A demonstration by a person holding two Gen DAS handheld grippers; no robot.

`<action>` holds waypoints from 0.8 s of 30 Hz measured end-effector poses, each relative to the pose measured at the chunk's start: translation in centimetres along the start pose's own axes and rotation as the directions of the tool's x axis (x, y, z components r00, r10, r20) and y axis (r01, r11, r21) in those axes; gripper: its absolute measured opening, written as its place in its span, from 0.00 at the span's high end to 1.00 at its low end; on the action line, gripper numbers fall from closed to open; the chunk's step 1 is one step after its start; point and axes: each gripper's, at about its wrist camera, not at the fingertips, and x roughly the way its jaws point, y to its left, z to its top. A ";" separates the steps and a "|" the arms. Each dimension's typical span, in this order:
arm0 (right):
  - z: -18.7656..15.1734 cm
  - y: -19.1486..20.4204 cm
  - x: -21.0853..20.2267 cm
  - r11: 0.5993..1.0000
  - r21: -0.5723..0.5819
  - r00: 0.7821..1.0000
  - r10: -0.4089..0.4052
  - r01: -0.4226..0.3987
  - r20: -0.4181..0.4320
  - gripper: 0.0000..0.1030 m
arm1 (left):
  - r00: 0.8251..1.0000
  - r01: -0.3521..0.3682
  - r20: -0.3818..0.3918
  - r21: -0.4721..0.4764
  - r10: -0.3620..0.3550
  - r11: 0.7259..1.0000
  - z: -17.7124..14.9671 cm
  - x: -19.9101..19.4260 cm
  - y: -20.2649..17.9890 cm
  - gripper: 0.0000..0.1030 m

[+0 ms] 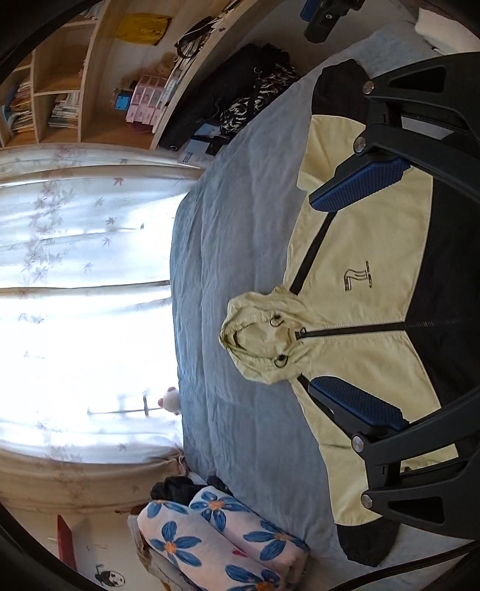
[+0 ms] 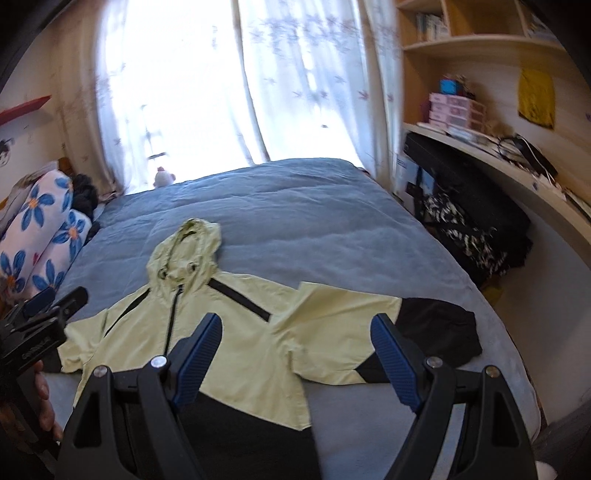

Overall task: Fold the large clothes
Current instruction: 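Reach the right tool to the black sleeve cuff and close on it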

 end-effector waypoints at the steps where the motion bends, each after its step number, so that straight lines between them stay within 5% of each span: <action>1: 0.0 -0.9 0.6 1.000 0.020 1.000 -0.007 0.007 -0.013 0.19 | 1.000 0.026 -0.010 -0.006 -0.026 1.000 0.3 0.7 -0.5 0.13; 8: -1.0 -10.0 6.7 0.984 0.153 0.990 -0.068 0.087 -0.123 0.19 | 0.991 0.071 -0.107 -0.057 -0.077 0.996 -0.2 7.8 -4.1 0.13; 13: -2.9 -16.2 11.6 0.961 0.231 0.970 -0.103 0.155 -0.221 0.19 | 0.977 0.072 -0.199 -0.011 -0.073 0.997 -2.3 13.3 -8.0 0.13; 19: -6.5 -23.3 17.2 0.899 0.329 0.913 -0.155 0.289 -0.378 0.19 | 0.971 0.055 -0.235 0.087 -0.033 0.995 -5.1 18.6 -13.4 0.13; 24: -9.6 -26.7 20.2 0.840 0.426 0.877 -0.114 0.335 -0.466 0.19 | 0.958 0.094 -0.282 0.134 -0.053 0.986 -8.0 22.3 -16.7 0.15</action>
